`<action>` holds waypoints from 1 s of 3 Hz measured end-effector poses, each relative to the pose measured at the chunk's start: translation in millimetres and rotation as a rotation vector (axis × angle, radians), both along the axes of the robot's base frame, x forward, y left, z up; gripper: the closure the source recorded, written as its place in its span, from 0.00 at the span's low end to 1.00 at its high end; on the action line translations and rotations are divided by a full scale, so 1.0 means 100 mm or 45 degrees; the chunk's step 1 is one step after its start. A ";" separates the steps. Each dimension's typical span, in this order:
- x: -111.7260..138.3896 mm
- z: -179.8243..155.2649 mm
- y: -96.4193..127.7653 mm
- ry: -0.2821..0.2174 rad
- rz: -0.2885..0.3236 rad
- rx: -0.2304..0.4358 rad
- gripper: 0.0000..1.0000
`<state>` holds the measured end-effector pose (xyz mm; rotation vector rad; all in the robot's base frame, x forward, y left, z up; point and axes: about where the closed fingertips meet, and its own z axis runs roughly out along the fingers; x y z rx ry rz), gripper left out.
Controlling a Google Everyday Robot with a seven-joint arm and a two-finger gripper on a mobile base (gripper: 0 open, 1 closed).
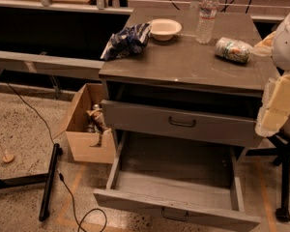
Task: Place water bottle into middle drawer
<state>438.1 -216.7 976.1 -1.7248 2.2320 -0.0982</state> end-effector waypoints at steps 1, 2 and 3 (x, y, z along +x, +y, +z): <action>0.02 0.02 -0.01 -0.017 -0.008 0.007 0.00; 0.02 0.02 -0.01 -0.018 -0.009 0.008 0.00; 0.18 0.05 -0.11 -0.088 -0.046 0.066 0.00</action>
Offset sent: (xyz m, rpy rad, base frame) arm 0.0853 -0.0649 0.0241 0.1799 -0.2917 -0.2410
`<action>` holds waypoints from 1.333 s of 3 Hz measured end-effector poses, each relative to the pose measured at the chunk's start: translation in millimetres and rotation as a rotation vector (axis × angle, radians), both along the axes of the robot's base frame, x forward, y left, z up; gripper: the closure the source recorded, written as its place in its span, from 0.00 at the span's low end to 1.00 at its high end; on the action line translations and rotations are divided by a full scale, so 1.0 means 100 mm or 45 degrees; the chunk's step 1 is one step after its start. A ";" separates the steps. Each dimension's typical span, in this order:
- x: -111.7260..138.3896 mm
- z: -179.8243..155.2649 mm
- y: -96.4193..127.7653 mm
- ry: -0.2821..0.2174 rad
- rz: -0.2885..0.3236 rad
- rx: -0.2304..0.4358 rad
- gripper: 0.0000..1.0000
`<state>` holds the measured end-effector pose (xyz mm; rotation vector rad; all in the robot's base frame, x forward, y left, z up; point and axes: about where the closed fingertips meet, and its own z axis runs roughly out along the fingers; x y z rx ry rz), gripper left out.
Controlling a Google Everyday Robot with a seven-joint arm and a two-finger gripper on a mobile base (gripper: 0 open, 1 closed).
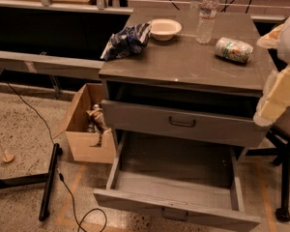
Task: Place water bottle into middle drawer
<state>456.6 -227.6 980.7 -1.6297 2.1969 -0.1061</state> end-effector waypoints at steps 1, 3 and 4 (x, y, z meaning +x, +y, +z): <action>0.57 0.09 -0.48 -0.211 -0.124 0.239 0.00; 1.62 0.05 -1.02 -0.523 -0.384 0.706 0.00; 2.13 -0.06 -1.18 -0.628 -0.552 0.869 0.00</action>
Offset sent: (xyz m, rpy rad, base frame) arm 0.2037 -0.1484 0.0578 0.6099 -0.6411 -0.3735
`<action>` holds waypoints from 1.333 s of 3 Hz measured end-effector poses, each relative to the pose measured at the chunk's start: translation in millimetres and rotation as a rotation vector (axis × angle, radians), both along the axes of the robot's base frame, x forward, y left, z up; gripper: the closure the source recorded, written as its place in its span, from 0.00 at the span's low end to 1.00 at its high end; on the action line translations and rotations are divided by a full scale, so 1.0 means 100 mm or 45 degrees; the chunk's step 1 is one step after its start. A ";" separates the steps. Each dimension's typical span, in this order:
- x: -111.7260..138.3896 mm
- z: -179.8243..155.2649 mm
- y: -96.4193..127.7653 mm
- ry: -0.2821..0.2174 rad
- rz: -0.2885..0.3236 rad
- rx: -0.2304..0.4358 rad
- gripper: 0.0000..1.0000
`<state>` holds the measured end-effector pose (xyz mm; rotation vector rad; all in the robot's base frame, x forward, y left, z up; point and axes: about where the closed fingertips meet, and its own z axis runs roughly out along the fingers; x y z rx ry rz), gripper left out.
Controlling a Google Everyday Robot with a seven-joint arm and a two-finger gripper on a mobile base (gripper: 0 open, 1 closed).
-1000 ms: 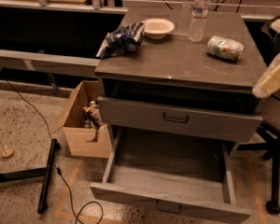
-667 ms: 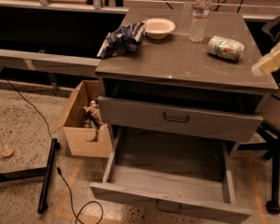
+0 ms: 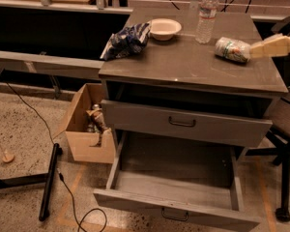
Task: Place water bottle into middle drawer
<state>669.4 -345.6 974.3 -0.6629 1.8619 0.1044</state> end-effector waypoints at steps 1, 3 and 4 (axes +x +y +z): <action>0.12 0.11 -0.10 -0.073 -0.068 0.013 0.00; 0.32 0.09 0.00 -0.105 -0.110 0.099 0.00; 0.94 0.01 0.18 -0.160 -0.187 0.291 0.00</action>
Offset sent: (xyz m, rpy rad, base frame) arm 0.0114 -0.0100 0.0097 0.0124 -0.0507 -0.0508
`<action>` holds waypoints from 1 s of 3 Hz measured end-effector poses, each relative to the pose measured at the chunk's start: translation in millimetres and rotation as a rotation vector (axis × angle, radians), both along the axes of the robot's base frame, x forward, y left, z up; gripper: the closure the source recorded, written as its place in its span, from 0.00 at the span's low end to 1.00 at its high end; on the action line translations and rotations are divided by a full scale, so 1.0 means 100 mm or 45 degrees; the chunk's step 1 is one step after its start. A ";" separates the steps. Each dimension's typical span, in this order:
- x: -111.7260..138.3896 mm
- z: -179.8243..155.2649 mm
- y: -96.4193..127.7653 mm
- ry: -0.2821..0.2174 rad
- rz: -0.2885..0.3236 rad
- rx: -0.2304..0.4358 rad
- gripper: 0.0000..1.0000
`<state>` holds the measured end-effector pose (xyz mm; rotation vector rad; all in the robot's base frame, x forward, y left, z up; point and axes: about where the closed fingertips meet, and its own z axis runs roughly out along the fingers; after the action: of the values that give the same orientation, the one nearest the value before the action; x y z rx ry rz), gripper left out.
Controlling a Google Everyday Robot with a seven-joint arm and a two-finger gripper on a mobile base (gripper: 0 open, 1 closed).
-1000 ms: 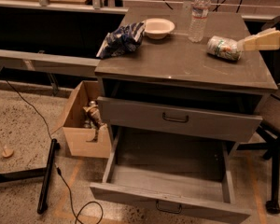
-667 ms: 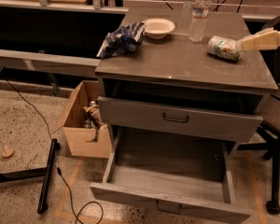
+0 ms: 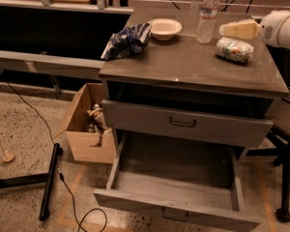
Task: Place water bottle into middle drawer
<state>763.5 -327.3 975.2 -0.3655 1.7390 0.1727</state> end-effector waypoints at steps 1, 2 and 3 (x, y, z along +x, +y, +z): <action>0.45 -0.03 0.16 -0.030 -0.053 0.053 0.00; 0.79 -0.18 0.29 -0.025 -0.089 0.037 0.00; 1.10 -0.33 0.38 -0.008 -0.121 0.027 0.00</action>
Offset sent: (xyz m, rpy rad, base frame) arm 0.1217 0.0435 -0.0350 0.0046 -0.0151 -0.1091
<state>873.5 -289.4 942.0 -0.2669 1.7435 0.1213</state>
